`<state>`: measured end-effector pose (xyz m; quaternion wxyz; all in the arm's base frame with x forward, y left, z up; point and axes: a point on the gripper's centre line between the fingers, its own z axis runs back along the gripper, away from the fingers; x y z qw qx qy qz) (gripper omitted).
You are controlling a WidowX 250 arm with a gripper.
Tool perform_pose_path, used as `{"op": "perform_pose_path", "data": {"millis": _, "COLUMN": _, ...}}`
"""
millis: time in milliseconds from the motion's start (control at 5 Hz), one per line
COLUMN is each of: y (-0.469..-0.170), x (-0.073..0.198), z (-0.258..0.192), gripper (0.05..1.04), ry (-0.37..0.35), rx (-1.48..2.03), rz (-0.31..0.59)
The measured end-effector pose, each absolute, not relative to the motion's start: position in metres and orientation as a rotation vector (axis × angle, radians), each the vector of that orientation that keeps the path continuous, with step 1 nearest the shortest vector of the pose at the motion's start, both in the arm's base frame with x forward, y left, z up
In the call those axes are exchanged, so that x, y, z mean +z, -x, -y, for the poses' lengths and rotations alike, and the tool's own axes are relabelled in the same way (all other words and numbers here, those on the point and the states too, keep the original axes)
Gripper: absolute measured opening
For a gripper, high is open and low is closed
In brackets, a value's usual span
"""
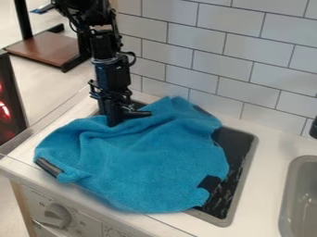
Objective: Unfold the cloth from center to left top
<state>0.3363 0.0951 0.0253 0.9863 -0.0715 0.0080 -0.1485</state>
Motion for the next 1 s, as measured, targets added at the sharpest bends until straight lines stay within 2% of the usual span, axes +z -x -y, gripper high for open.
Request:
{"op": "perform_pose_path", "data": {"millis": 200, "y": -0.337, "x": 0.032, "z": -0.108, "gripper": 0.05, "ry": 0.149, "rx": -0.257, "rz": 0.012}}
{"op": "perform_pose_path", "data": {"millis": 400, "y": -0.334, "x": 0.05, "z": -0.133, "gripper": 0.05, "ry": 0.137, "rx": -0.153, "rz": 0.082}}
{"op": "perform_pose_path", "data": {"millis": 800, "y": -0.332, "x": 0.051, "z": -0.175, "gripper": 0.05, "ry": 0.028, "rx": -0.01, "rz": 0.141}}
{"op": "perform_pose_path", "data": {"millis": 1000, "y": -0.329, "x": 0.037, "z": -0.187, "gripper": 0.05, "ry": -0.02, "rx": 0.031, "rz": 0.115}}
